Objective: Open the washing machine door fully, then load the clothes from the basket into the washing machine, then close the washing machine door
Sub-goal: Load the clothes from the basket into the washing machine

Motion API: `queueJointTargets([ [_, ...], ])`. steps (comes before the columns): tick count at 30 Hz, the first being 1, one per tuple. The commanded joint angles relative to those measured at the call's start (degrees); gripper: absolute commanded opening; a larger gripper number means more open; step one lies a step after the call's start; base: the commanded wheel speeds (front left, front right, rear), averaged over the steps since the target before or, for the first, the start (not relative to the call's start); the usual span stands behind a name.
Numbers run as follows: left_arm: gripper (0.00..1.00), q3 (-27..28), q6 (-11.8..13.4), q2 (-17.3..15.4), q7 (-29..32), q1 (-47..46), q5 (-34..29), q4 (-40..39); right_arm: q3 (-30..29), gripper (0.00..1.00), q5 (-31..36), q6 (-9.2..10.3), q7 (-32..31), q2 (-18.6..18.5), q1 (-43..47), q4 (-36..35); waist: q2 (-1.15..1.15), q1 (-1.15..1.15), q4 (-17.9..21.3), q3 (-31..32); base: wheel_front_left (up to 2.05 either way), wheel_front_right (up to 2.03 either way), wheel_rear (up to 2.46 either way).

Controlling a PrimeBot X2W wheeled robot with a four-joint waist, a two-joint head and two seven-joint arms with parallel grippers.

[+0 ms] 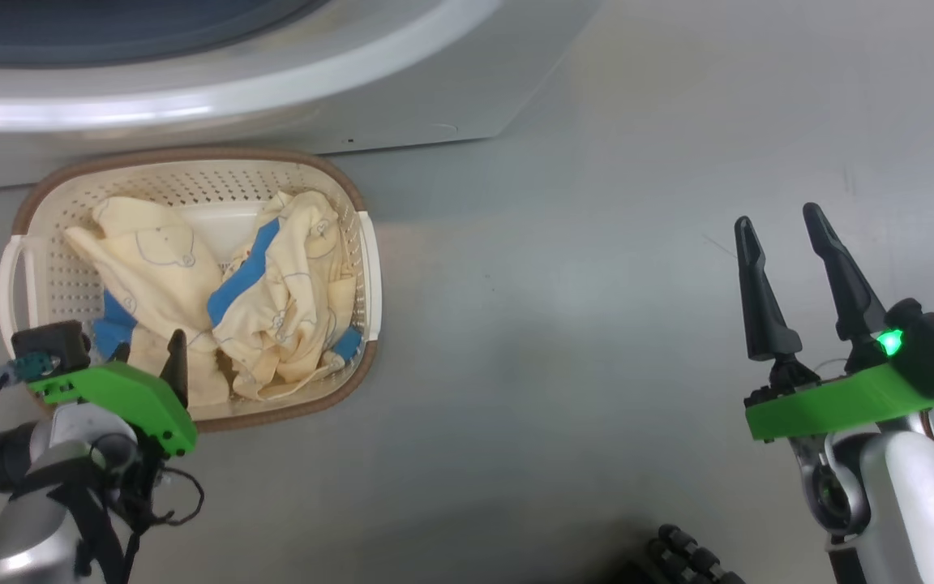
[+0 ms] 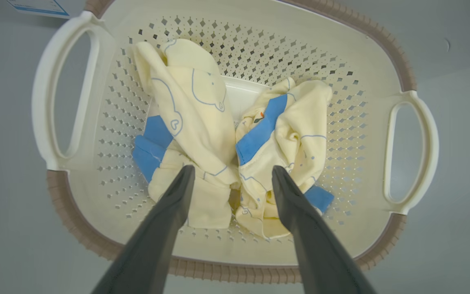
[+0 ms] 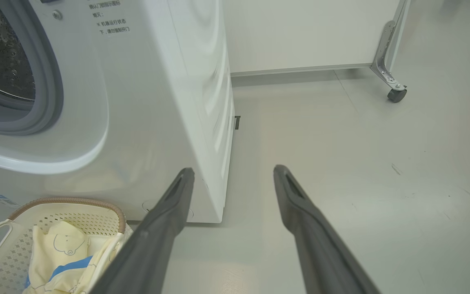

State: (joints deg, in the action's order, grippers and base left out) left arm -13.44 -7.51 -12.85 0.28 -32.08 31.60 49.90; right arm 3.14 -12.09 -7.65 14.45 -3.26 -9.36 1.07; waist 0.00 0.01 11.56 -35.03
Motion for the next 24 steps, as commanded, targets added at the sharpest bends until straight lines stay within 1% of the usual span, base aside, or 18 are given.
queueJointTargets([
  [1,1.0,0.49,0.02,-1.66,-1.81,-2.9,1.81,1.74,0.68,1.0,0.4,0.16,0.55,-1.72,-0.76,-2.31,0.0,-0.01,-0.29,-3.06,0.0,0.0,0.0],
  [11,1.0,-3.82,0.02,-1.97,-4.22,-8.58,5.22,6.73,0.19,1.0,0.34,0.16,0.55,-3.0,-1.92,-3.6,0.0,-0.01,-0.64,-7.75,0.0,0.0,0.0],
  [24,1.0,-6.43,0.02,-2.96,-5.57,-14.06,9.45,11.48,-0.37,1.0,0.52,0.16,0.55,-4.1,-3.11,-5.28,0.0,-0.01,-0.79,-12.18,0.0,0.0,0.0],
])
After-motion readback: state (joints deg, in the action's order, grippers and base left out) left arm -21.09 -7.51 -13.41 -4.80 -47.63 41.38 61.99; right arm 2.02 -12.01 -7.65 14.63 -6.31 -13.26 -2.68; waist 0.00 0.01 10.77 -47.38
